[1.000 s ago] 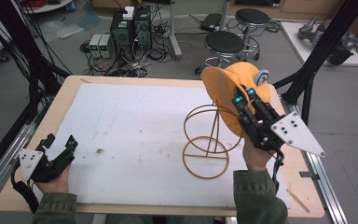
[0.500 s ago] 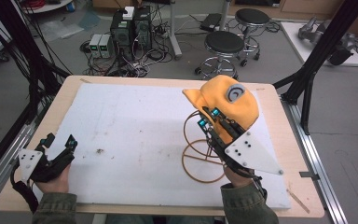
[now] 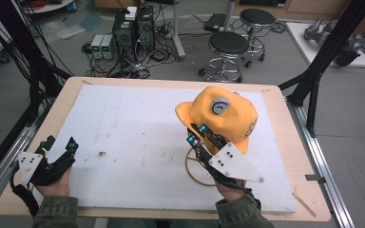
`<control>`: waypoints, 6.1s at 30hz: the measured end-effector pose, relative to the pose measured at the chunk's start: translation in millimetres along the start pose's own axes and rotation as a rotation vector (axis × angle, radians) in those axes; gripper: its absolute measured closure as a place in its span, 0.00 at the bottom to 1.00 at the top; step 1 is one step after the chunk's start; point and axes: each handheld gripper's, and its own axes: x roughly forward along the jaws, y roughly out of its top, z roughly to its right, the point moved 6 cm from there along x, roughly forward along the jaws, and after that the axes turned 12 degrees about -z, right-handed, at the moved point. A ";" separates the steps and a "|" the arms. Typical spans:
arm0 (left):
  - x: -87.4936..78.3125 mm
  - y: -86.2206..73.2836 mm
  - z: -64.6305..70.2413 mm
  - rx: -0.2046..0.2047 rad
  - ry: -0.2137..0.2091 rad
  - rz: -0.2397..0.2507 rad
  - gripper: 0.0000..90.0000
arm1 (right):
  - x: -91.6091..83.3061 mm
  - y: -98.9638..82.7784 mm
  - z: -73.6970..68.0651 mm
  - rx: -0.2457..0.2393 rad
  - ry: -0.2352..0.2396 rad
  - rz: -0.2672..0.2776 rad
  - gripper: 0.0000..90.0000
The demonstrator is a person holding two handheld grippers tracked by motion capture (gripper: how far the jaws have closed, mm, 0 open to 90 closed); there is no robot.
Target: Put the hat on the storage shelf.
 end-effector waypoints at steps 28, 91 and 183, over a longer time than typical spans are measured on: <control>-0.1 -0.2 0.7 -0.006 -0.005 -0.006 0.36 | 15.8 -35.8 -24.3 0.042 0.049 -0.120 0.83; 1.7 -0.8 -0.2 -0.007 -0.011 -0.012 0.36 | -92.0 -11.9 102.6 0.375 -0.334 0.171 0.15; 5.6 -6.2 -5.7 -0.059 -0.016 -0.037 0.36 | -55.1 -188.4 136.6 0.552 -0.541 -0.266 0.14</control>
